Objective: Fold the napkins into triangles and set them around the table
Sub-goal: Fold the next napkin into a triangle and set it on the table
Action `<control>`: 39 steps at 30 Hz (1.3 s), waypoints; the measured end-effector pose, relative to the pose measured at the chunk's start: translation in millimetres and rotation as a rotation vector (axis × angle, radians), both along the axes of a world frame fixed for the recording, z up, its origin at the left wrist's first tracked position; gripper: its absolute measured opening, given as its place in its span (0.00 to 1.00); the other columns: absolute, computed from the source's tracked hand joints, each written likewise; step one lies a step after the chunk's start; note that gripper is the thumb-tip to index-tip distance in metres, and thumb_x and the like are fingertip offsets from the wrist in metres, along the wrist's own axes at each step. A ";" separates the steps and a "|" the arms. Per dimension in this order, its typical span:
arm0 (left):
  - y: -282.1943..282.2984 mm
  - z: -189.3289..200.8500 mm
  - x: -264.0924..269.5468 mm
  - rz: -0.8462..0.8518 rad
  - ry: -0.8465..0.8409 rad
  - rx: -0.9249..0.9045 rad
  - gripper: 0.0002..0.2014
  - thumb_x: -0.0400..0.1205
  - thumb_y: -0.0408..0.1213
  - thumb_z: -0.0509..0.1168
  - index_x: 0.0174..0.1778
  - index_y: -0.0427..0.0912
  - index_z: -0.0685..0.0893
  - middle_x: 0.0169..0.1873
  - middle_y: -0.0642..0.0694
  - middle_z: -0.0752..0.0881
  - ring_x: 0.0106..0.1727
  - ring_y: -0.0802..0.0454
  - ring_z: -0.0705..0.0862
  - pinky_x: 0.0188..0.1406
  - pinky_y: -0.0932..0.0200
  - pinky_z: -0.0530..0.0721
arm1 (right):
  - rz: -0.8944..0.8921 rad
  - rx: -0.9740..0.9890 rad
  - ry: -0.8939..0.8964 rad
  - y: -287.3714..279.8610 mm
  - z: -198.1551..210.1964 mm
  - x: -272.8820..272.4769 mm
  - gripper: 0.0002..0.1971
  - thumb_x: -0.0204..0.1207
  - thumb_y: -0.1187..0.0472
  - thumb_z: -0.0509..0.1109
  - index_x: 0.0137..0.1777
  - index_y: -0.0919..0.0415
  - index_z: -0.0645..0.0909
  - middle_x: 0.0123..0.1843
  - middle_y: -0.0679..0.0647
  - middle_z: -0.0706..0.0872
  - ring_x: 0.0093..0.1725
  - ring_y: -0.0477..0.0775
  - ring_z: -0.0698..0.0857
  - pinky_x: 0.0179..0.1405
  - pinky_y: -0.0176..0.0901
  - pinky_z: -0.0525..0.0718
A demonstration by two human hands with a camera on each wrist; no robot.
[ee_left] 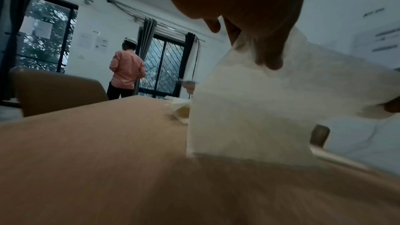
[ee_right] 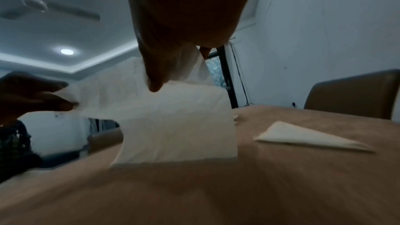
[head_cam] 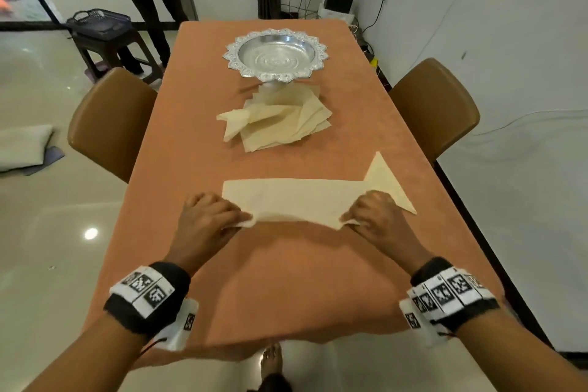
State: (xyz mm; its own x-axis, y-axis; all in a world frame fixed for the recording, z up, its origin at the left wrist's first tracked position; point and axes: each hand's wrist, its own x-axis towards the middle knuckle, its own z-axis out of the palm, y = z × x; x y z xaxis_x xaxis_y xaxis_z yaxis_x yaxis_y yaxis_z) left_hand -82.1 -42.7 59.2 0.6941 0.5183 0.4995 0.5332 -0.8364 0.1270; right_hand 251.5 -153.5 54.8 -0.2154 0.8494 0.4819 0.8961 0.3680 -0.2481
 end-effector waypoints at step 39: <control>-136.6 -102.2 52.1 0.470 0.409 -0.719 0.43 0.73 0.74 0.31 0.83 0.58 0.38 0.82 0.49 0.32 0.83 0.47 0.32 0.77 0.37 0.31 | -0.259 -0.702 -0.107 -69.2 -91.8 -57.1 0.42 0.72 0.29 0.32 0.84 0.49 0.38 0.84 0.47 0.35 0.83 0.47 0.37 0.80 0.55 0.33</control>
State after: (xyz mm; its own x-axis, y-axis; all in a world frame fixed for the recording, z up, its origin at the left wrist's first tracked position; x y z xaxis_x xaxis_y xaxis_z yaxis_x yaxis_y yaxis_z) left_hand -30.0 -179.4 -43.0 0.3869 0.8777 -0.2828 0.9122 -0.3193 0.2569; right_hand 194.4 -222.6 -37.0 0.0177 0.9789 -0.2037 0.9649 -0.0702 -0.2532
